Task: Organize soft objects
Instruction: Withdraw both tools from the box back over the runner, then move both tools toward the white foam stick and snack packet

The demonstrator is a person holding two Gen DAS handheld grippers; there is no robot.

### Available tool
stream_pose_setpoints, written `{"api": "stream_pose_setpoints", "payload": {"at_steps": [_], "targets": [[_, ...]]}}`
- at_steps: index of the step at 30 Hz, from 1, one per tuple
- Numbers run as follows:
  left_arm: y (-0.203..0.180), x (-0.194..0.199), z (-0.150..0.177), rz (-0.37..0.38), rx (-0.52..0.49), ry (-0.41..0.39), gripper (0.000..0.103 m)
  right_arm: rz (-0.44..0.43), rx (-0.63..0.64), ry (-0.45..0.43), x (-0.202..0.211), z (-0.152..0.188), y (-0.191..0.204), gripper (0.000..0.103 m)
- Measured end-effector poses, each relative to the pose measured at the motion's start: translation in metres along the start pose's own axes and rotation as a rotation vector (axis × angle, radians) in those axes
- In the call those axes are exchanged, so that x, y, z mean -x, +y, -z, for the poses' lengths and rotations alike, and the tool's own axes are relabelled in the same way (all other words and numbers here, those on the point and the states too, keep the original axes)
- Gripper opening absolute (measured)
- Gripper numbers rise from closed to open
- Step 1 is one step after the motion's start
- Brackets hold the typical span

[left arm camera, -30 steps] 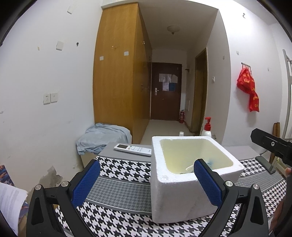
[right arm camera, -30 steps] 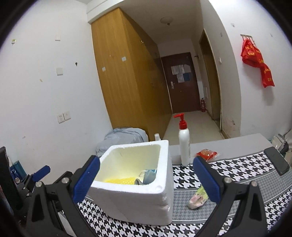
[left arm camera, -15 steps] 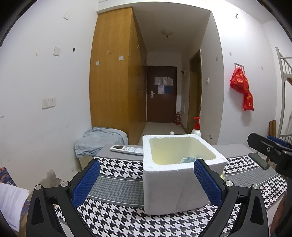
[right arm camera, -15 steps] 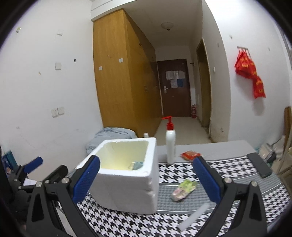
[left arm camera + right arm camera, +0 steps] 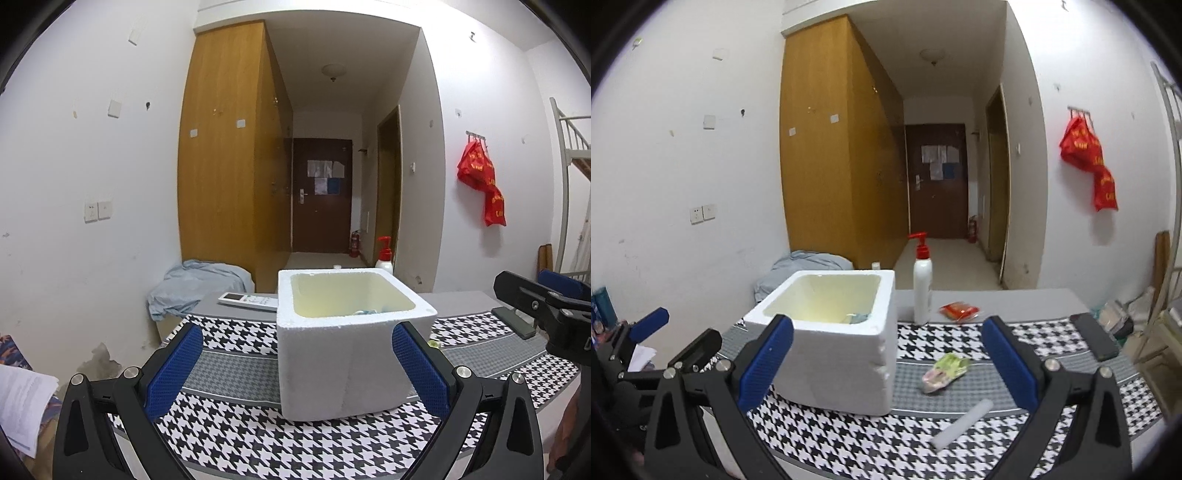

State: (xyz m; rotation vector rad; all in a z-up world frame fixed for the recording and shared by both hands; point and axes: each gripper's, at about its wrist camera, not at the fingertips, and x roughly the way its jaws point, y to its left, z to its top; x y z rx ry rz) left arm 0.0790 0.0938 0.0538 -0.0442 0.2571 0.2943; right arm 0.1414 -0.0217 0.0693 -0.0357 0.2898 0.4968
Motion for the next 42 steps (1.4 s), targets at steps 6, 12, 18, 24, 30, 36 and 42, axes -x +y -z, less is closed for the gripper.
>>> {"api": "stream_pose_setpoints", "payload": {"at_steps": [6,12,18,24,30,36,42], "targets": [[-0.005,0.008,0.008,0.024,-0.003,-0.004,0.102,0.012,-0.029,-0.074,0.017,0.005,-0.007,0.103],[-0.009,0.017,0.015,0.04,-0.005,-0.026,0.102,0.02,-0.012,-0.108,0.028,0.013,-0.002,0.103],[-0.011,0.023,0.024,0.051,-0.001,-0.021,0.102,0.069,0.01,-0.131,0.037,0.022,0.003,0.103],[-0.013,0.029,0.03,0.06,0.006,-0.025,0.102,0.093,0.038,-0.093,0.035,0.037,0.005,0.103],[-0.015,0.036,0.036,0.07,0.001,-0.031,0.102,0.098,0.037,-0.118,0.045,0.046,0.002,0.103],[-0.018,0.039,0.039,0.088,-0.001,-0.029,0.102,0.09,0.02,-0.098,0.048,0.051,-0.003,0.103],[-0.024,0.039,0.045,0.108,-0.007,-0.033,0.102,0.131,0.01,-0.093,0.051,0.06,-0.014,0.103]]}}
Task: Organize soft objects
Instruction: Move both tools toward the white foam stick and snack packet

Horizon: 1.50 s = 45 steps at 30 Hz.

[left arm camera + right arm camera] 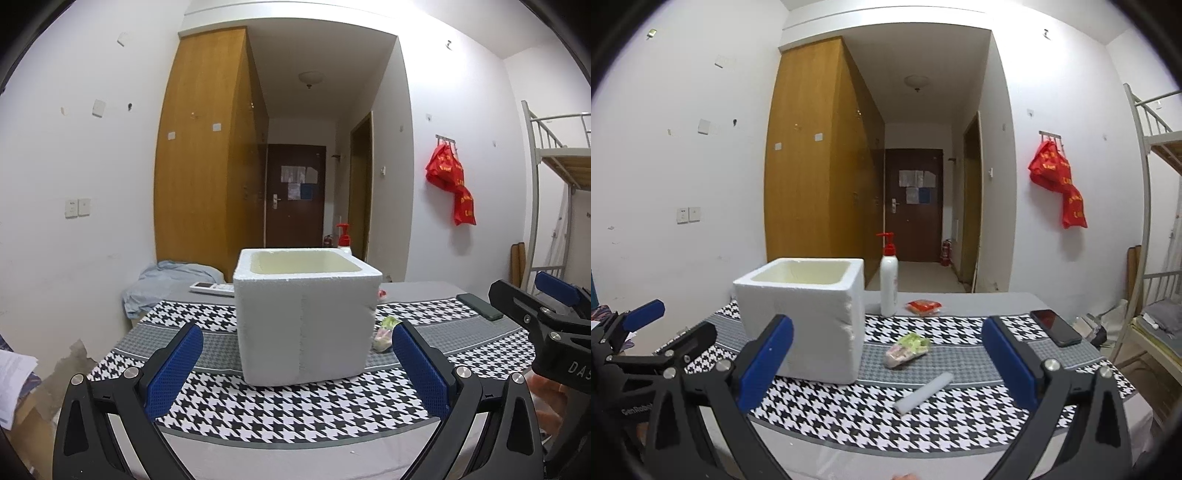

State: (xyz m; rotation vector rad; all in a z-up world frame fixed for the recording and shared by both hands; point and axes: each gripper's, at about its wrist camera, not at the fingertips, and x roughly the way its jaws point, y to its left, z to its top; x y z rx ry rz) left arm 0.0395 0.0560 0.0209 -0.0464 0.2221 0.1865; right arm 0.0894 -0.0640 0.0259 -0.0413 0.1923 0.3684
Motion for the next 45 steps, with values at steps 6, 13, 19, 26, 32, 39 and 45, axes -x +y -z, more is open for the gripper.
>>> {"api": "stream_pose_setpoints", "payload": {"at_steps": [6,13,19,26,32,39,45], "targets": [[-0.007,-0.002,0.01,0.015,-0.002,-0.013,0.102,0.017,-0.002,0.007,0.003,0.012,-0.009,0.103],[-0.019,-0.009,0.022,0.053,-0.007,0.001,0.102,0.029,-0.018,0.034,0.001,0.028,-0.02,0.103],[-0.03,-0.01,0.027,0.081,-0.023,-0.009,0.102,0.052,-0.031,0.04,-0.001,0.036,-0.029,0.103],[-0.038,-0.014,0.037,0.105,-0.04,-0.031,0.102,0.046,-0.001,0.029,0.0,0.048,-0.029,0.103],[-0.038,-0.02,0.045,0.113,-0.03,-0.028,0.102,0.037,-0.035,0.023,0.0,0.062,-0.037,0.103],[-0.042,-0.027,0.054,0.116,-0.04,-0.007,0.102,0.085,-0.033,0.014,0.0,0.073,-0.044,0.103],[-0.046,-0.034,0.056,0.144,-0.043,0.018,0.102,0.053,-0.071,0.03,-0.003,0.074,-0.057,0.103]]}}
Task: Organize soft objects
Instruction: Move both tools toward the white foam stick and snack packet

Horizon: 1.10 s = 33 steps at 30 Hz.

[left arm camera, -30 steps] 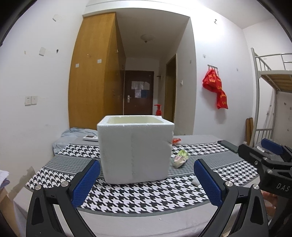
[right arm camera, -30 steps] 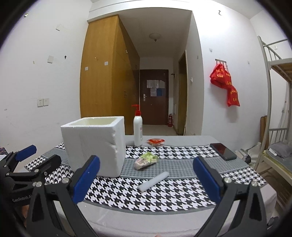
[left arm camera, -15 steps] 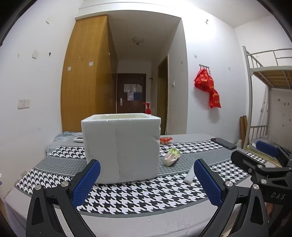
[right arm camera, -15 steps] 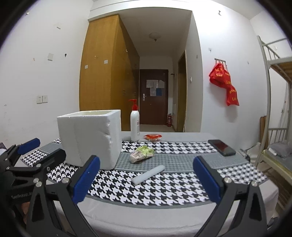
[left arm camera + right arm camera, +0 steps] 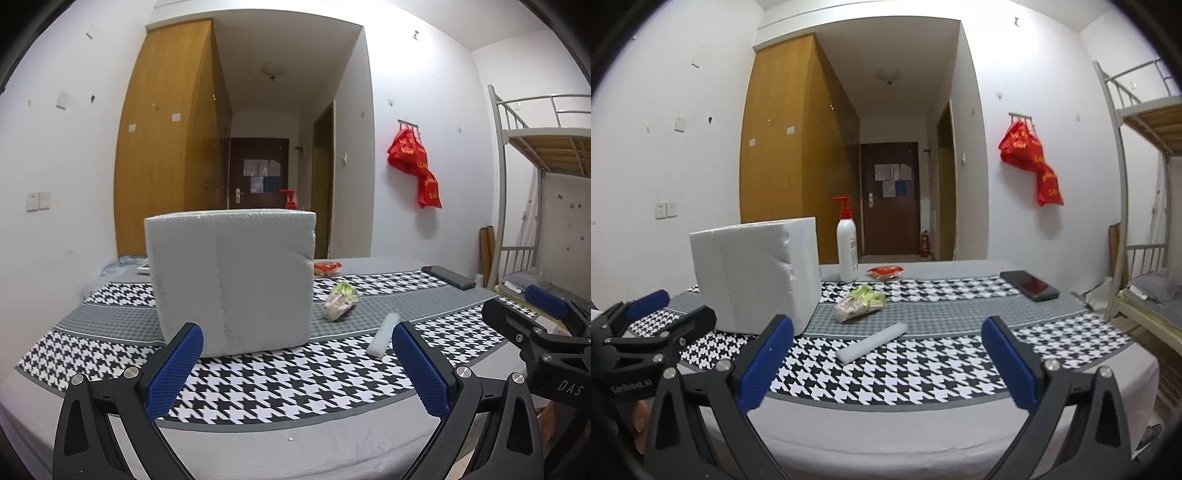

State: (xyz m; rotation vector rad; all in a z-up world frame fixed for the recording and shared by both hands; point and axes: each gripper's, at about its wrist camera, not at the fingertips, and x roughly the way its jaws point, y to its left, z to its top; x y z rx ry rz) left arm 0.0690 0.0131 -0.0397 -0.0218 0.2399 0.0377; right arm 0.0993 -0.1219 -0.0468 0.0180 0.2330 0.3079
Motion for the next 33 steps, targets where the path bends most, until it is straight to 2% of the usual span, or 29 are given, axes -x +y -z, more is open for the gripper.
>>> {"api": "stream_pose_setpoints", "payload": {"at_steps": [4,10,16,20,27,33], "targets": [[-0.005,-0.008,-0.002,0.013,-0.009,0.015,0.102,0.006,-0.022,0.021,-0.006,0.002,-0.008,0.103],[-0.01,-0.022,-0.008,0.042,-0.011,0.04,0.102,0.042,0.019,0.048,-0.016,0.003,-0.01,0.103],[-0.02,-0.04,-0.016,0.089,-0.028,0.072,0.102,0.089,-0.02,0.055,-0.021,-0.001,-0.033,0.103],[-0.025,-0.055,-0.019,0.113,-0.031,0.111,0.102,0.081,-0.077,0.125,-0.034,0.0,-0.049,0.103],[-0.036,-0.08,-0.028,0.17,-0.047,0.177,0.102,0.129,-0.022,0.215,-0.056,0.003,-0.052,0.103],[-0.048,-0.103,-0.034,0.234,-0.072,0.243,0.102,0.117,-0.08,0.245,-0.064,0.005,-0.069,0.103]]}}
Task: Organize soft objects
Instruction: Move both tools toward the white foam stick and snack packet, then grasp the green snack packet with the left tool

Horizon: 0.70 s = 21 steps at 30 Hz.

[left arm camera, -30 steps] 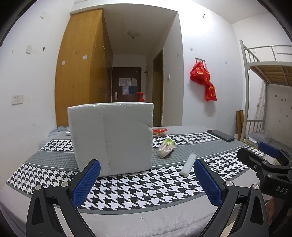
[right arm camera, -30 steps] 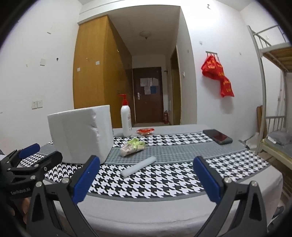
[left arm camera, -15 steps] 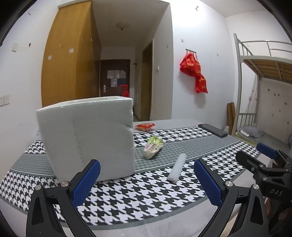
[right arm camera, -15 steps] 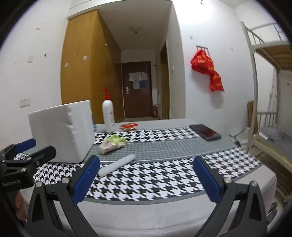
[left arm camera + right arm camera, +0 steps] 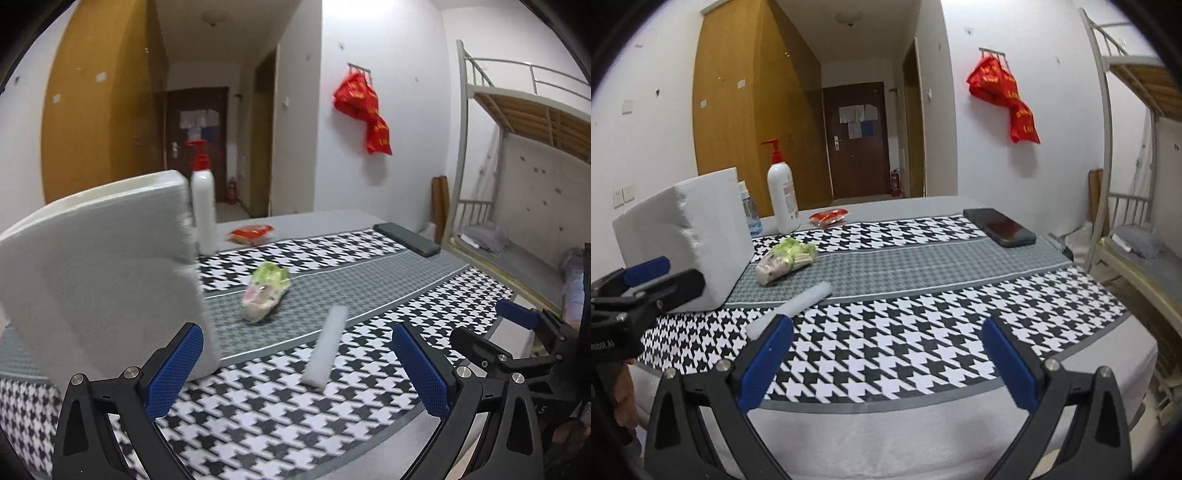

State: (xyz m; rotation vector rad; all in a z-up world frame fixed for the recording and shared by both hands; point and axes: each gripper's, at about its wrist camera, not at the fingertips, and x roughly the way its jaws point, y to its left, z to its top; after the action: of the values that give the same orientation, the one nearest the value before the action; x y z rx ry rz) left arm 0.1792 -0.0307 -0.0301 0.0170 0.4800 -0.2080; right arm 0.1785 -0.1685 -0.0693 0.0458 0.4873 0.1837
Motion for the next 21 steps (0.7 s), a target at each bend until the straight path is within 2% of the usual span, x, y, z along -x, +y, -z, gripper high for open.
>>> {"api": "stream_pose_setpoints", "payload": {"at_steps": [4,10,21], "targets": [[-0.003,-0.021,-0.007,0.036,-0.001,0.053,0.102,0.017,0.006,0.006,-0.003,-0.003,-0.005,0.103],[0.001,-0.051,-0.018,0.04,0.02,0.121,0.102,0.002,-0.031,0.039,-0.013,-0.008,-0.011,0.103],[0.009,-0.067,-0.019,-0.042,-0.029,0.13,0.102,-0.003,0.019,0.06,-0.021,-0.015,0.006,0.103]]}}
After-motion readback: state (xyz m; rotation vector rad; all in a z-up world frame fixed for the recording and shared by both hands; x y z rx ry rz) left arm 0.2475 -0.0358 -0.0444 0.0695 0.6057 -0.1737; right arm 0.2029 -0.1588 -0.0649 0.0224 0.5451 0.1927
